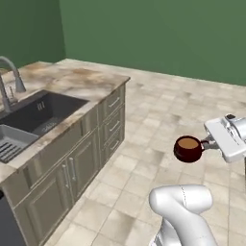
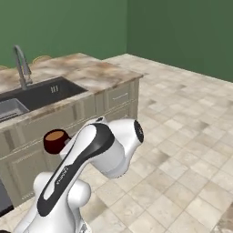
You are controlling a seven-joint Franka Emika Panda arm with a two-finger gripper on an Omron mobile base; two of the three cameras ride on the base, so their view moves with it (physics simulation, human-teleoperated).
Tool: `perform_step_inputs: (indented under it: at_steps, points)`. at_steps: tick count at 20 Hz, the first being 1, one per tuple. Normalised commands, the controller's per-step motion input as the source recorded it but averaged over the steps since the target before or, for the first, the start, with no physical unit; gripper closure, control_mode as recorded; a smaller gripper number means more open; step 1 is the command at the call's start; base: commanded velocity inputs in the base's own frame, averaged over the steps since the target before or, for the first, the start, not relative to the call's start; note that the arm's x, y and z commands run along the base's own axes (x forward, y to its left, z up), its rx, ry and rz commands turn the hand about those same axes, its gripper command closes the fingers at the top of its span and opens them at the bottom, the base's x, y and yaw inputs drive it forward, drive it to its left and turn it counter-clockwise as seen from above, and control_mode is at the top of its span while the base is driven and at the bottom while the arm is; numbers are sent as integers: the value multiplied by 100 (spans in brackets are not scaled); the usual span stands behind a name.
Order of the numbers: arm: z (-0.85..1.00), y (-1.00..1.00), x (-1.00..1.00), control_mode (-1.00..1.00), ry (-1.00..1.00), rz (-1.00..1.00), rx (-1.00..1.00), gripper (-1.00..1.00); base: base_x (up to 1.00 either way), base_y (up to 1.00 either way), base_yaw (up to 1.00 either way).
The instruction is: Pick up the brewed coffee from the coffee machine and place it next to the breakfast plate on the dining counter.
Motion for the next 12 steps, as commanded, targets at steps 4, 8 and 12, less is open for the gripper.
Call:
perform_step_inputs:
  at_steps: [4, 8, 12]
  points:
    - [0, 0, 0, 100, 0, 0, 0, 100, 100, 15, -41]
    - [0, 0, 0, 100, 0, 0, 0, 100, 100, 0, -39]
    - [0, 0, 0, 100, 0, 0, 0, 100, 100, 0, -34]
